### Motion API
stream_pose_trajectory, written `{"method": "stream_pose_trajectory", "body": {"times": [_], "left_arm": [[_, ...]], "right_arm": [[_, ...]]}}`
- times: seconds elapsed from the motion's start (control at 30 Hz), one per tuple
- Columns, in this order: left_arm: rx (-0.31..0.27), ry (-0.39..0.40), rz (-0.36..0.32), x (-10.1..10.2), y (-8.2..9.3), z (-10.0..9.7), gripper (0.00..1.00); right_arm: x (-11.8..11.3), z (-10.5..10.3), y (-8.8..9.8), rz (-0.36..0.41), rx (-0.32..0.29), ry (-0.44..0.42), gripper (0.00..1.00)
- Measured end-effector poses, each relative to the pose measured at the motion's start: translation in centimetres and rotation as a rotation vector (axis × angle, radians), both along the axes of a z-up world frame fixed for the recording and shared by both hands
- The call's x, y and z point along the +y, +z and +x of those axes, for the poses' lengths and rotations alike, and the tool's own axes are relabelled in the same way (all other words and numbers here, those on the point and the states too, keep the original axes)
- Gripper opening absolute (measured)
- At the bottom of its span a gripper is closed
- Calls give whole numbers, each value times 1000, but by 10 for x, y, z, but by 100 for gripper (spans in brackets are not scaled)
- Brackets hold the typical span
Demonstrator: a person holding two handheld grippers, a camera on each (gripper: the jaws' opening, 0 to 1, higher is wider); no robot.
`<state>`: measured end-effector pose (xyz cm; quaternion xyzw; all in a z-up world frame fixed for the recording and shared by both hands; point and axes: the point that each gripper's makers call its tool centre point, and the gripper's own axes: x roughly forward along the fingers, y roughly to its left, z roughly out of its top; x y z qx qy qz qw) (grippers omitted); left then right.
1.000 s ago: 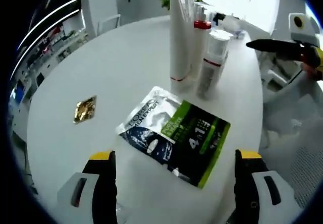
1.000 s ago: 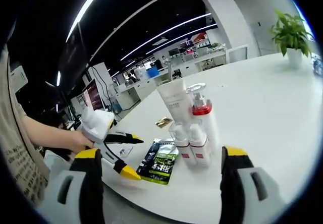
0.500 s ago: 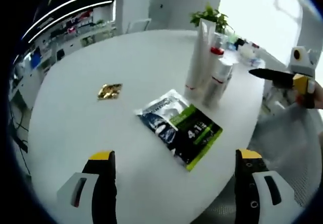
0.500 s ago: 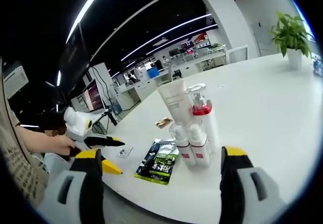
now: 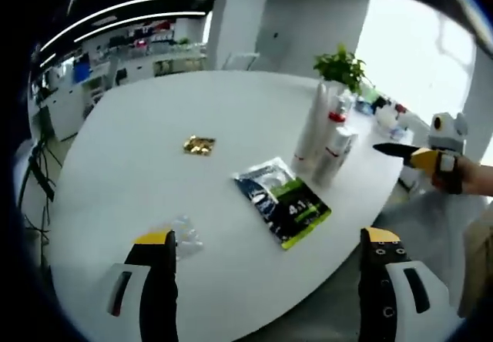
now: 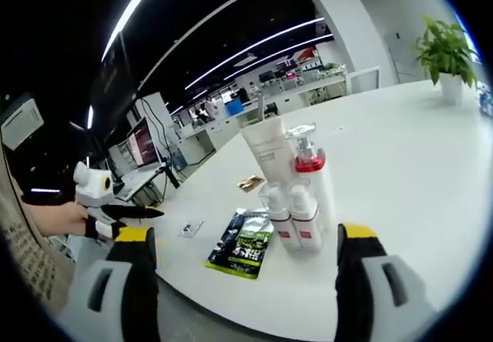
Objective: Arrange the skincare products in the storage area until every visible bottle or jar stands upright without overlapping.
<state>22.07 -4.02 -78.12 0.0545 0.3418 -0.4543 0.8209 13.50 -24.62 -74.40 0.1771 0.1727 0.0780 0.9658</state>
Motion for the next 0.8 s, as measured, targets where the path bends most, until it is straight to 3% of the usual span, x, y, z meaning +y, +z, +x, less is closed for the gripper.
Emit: {"method": "stream_pose_trajectory", "body": {"times": [0.27, 0.8], "left_arm": [[0, 68, -41, 16, 3, -1, 97], [4, 98, -14, 21, -4, 3, 97]], "right_arm": [[2, 0, 0, 3, 6, 7, 97], [3, -1, -1, 9, 11, 4, 96]]}}
